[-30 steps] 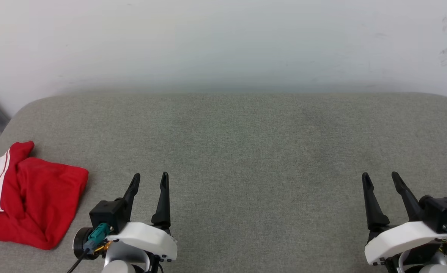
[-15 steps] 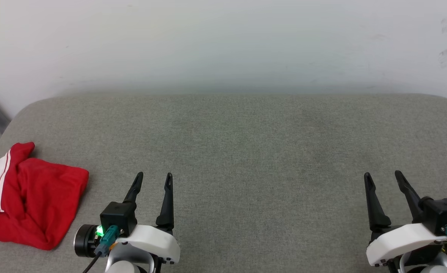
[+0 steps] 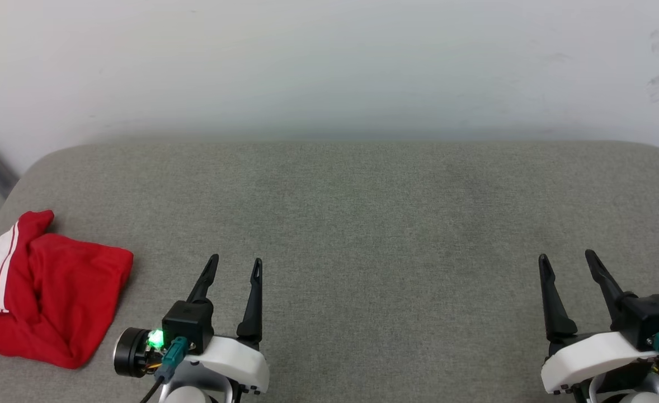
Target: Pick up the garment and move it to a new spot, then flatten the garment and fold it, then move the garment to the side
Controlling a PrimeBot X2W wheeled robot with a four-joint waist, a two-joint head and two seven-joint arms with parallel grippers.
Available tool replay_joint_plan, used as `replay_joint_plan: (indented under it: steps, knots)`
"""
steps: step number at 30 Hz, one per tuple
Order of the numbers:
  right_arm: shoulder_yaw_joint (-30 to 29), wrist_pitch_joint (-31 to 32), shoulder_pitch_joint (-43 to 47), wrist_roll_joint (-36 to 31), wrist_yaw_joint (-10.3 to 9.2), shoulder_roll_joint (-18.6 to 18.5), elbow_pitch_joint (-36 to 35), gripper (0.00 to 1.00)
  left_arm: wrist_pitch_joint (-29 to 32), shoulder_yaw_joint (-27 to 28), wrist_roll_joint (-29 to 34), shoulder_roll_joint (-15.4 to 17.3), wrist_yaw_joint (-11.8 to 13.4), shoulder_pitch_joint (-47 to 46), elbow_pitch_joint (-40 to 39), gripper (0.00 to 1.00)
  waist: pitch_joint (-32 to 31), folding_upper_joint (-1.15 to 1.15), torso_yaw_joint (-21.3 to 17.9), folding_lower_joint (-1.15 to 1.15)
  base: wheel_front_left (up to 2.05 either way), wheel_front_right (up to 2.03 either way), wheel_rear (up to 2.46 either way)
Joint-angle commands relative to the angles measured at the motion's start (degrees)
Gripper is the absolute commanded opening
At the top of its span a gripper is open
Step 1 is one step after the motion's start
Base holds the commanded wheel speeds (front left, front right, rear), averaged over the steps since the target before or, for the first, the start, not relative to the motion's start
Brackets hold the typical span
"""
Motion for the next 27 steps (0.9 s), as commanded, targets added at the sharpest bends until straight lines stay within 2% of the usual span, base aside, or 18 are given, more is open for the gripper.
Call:
replay_joint_plan:
  steps: [1,14,20,27]
  knots:
    - [0.1,-0.4,0.6,-1.2,-0.02,0.2,0.0,1.0,-0.5,-0.2,1.1,0.1,-0.1,-0.9,0.2,1.0,0.0,0.0,0.1,0.0,0.0,0.0,0.0]
    - [0.0,-0.9,0.7,-1.0,-0.02,0.2,0.3,1.0,-0.8,0.5,-0.8,-0.2,-0.9,-1.3,1.4,1.0,0.1,0.0,3.5,0.0,0.0,0.0,0.0]
    - [0.9,-0.7,0.5,-0.4,-0.02,0.2,-0.1,1.0,-0.7,1.6,-2.2,-0.3,-0.2,-1.2,1.4,1.0,0.1,0.0,7.5,0.0,0.0,0.0,0.0]
    - [2.0,-0.5,0.5,0.3,-0.02,0.2,-0.4,1.0,-0.7,3.9,-2.7,-0.1,0.4,-0.7,1.6,1.0,-0.1,0.0,14.1,0.0,0.0,0.0,0.0]
